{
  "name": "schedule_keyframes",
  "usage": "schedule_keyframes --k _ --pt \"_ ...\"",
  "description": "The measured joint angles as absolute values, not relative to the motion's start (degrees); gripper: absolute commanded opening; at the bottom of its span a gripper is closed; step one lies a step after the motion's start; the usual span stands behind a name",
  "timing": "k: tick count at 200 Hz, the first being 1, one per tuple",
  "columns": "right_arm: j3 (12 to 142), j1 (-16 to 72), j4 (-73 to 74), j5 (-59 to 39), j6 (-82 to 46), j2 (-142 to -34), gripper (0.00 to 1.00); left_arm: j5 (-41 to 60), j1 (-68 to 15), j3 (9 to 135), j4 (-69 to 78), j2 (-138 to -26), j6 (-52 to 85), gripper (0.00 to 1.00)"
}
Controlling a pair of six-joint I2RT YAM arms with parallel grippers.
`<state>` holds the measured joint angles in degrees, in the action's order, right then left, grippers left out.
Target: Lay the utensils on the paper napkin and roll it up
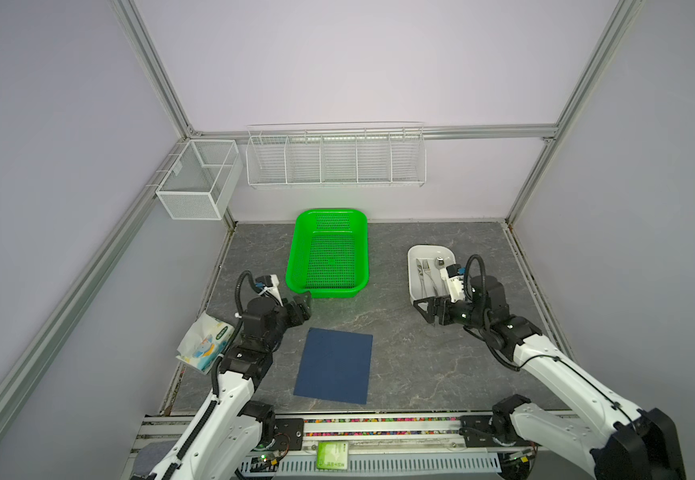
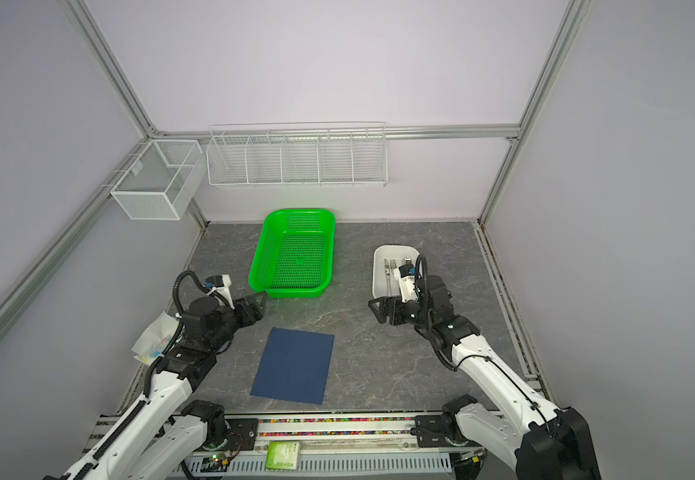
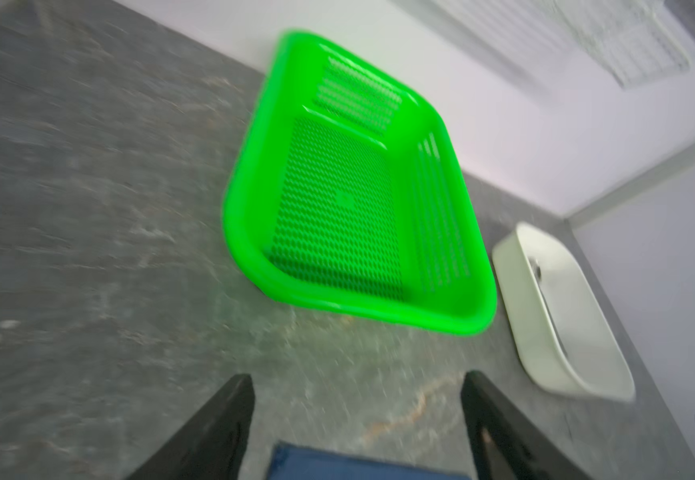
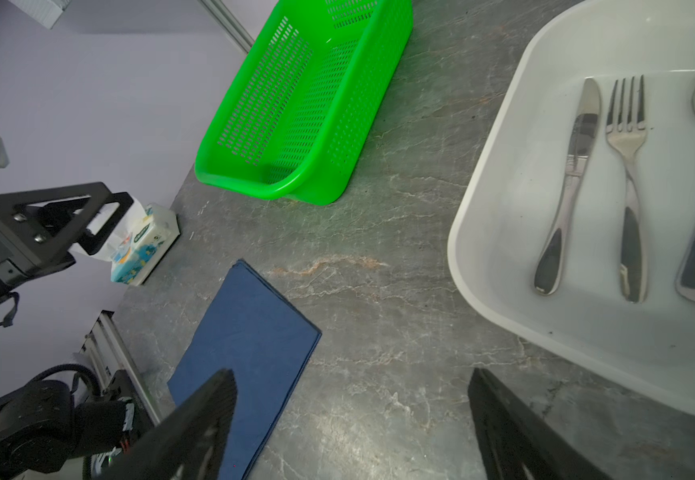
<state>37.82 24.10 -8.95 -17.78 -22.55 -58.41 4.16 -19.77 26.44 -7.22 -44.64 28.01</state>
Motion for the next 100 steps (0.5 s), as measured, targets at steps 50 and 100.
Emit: schedule_keyframes --k 50,100 --pt "37.82 26.39 -11.0 -14.7 -23.86 -57.8 0.89 1.74 -39.31 25.61 -16.21 -46.7 32.58 0.61" --pt "37.87 27.24 -12.05 -12.8 -24.49 -57.82 0.88 1.15 -42.94 23.55 -18.76 -49.17 34.57 0.55"
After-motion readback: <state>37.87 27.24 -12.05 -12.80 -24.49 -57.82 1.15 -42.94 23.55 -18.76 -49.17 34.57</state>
